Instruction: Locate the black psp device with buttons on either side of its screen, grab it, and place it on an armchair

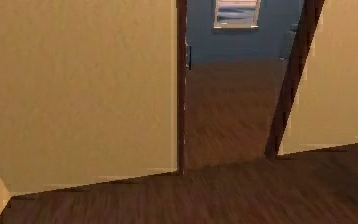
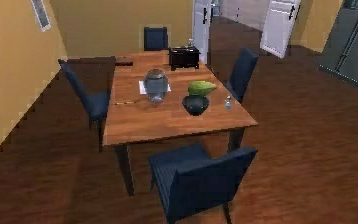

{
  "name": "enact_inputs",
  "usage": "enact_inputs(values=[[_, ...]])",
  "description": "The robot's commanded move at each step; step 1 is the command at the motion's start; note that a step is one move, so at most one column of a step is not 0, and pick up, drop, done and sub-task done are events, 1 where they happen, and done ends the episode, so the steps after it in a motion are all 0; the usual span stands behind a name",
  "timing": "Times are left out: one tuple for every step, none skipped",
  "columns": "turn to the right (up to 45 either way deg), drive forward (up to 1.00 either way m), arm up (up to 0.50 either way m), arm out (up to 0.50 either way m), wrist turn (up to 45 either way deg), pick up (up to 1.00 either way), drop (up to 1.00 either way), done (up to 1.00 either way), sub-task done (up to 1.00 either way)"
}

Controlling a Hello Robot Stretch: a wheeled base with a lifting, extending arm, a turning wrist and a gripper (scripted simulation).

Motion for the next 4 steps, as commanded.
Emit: enact_inputs(values=[[15.0, 0.0, 0.0, 0.0, 0.0, 0.0, 0.0, 0.0, 0.0], [3.0, 0.0, 0.0, 0.0, 0.0, 0.0, 0.0, 0.0, 0.0], [-45.0, 0.0, 0.0, 0.0, 0.0, 0.0, 0.0, 0.0, 0.0], [-27.0, 0.0, 0.0, 0.0, 0.0, 0.0, 0.0, 0.0, 0.0]])
